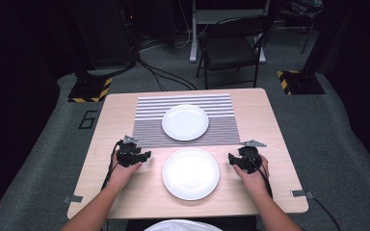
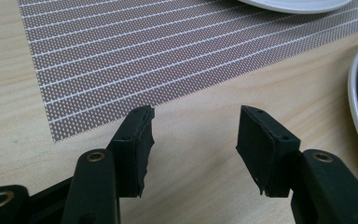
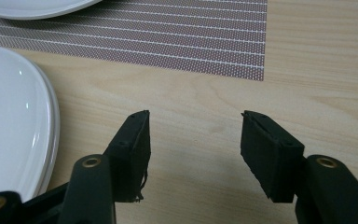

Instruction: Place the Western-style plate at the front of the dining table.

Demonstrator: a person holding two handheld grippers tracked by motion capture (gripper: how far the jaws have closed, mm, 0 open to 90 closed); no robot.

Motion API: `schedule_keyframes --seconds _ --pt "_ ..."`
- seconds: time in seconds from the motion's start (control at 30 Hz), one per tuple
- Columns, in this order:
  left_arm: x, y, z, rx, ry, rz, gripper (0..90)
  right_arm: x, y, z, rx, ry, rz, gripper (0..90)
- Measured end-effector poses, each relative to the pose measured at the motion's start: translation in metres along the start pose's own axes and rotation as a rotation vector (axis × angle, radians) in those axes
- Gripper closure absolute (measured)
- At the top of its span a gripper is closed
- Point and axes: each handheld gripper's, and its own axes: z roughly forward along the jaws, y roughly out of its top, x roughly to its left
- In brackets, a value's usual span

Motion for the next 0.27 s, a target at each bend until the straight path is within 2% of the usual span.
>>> schedule_keyframes --seconds 0.1,0.17,0.27 --pt "0.0009 0.0003 -0.0007 -0.006 0.004 0.009 44.1 0.0008 -0.0004 0.0000 -0.004 -0.003 -0.026 41.8" --pt "0.0008 0.0003 -0.0001 -0.012 0.000 0.000 44.2 0.0012 -0.0008 0.0010 -0.005 -0.005 -0.034 41.6" --pt "0.0005 0.0000 0.0012 -0.012 0.008 0.010 44.1 0.0007 -0.0012 0.0037 0.008 0.001 -0.038 40.4"
